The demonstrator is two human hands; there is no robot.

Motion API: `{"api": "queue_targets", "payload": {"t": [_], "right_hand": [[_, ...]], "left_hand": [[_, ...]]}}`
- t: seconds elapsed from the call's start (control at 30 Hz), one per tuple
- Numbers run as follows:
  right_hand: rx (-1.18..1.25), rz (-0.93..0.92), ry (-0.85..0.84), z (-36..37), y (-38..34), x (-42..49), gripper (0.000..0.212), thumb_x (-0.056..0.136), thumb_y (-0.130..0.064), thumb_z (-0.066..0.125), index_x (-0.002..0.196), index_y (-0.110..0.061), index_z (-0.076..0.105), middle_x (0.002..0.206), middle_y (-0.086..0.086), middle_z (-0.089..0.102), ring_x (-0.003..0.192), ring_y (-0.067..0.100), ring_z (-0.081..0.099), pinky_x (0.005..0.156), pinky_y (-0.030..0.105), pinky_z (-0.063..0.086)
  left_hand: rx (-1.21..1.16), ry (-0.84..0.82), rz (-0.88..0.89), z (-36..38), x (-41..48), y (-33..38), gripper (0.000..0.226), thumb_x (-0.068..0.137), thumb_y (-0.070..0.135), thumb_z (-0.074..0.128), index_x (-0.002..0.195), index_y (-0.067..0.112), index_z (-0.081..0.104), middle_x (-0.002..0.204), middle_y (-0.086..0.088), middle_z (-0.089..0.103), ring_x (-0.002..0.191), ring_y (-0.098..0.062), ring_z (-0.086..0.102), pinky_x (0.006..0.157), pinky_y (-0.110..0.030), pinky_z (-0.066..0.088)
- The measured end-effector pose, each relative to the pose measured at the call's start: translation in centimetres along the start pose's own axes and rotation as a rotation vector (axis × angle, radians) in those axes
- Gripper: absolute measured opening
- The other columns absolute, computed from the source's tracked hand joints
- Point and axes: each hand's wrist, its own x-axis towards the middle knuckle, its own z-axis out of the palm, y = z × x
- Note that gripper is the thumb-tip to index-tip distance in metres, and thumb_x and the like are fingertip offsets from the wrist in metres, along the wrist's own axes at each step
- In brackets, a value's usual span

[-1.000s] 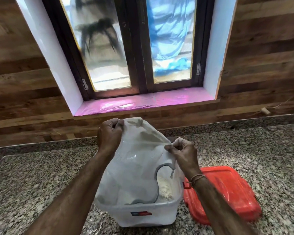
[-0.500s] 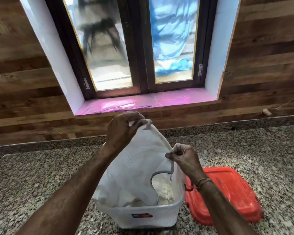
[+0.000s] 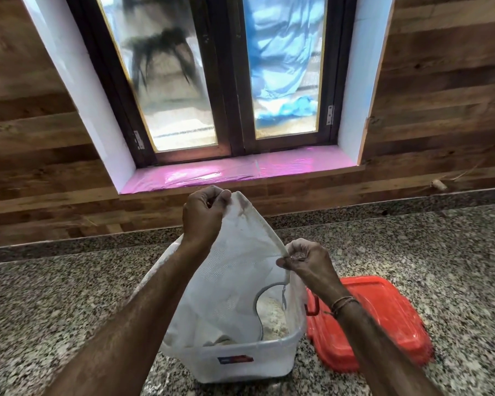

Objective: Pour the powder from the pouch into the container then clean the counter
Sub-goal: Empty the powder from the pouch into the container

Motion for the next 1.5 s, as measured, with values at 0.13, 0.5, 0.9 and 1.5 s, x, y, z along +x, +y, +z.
{"api": "queue_targets", "payload": {"t": [0.13, 0.5, 0.9, 1.5], "right_hand": [[0.236, -0.052, -0.012, -0.1, -1.9, -0.2, 0.028, 0.077, -0.040, 0.085, 0.088, -0.018, 0.072, 0.092, 0.003, 0.074, 0.089, 0.019, 0.070, 0.084, 0.038, 0.059], [0.372, 0.072, 0.074, 1.7, -0.2, 0.1, 0.018, 0.082, -0.021, 0.083, 0.071, -0.013, 0.070, 0.069, 0.000, 0.069, 0.066, 0.012, 0.060, 0.067, 0.034, 0.049], [-0.258, -0.381, 0.321, 1.9, -5.5, 0.0, 0.065, 0.088, -0.045, 0.073, 0.142, -0.018, 0.050, 0.145, 0.006, 0.053, 0.132, 0.022, 0.053, 0.104, 0.040, 0.046], [-0.695, -0.222, -0.343, 0.6, -14.2, 5.5, 0.016, 0.093, -0.043, 0.068, 0.093, -0.027, 0.072, 0.079, -0.017, 0.073, 0.070, 0.008, 0.072, 0.070, 0.029, 0.055]], "left_hand": [[0.057, -0.049, 0.054, -0.2, -0.2, 0.6, 0.032, 0.082, 0.056, 0.062, 0.079, 0.025, 0.071, 0.066, 0.000, 0.065, 0.063, -0.014, 0.053, 0.061, -0.035, 0.044], [0.161, -0.155, 0.078, 0.4, -2.5, 1.6, 0.021, 0.092, 0.037, 0.074, 0.081, 0.019, 0.077, 0.074, 0.003, 0.074, 0.066, -0.011, 0.063, 0.063, -0.038, 0.055], [0.616, -0.219, 0.117, -5.3, -4.0, -0.5, 0.034, 0.081, 0.037, 0.083, 0.071, 0.011, 0.063, 0.069, -0.004, 0.065, 0.068, -0.023, 0.062, 0.060, -0.040, 0.050], [0.847, -0.350, 0.043, -10.6, -3.9, 0.7, 0.028, 0.081, 0.037, 0.084, 0.066, 0.024, 0.065, 0.064, 0.016, 0.064, 0.067, -0.003, 0.061, 0.058, -0.027, 0.038]]}}
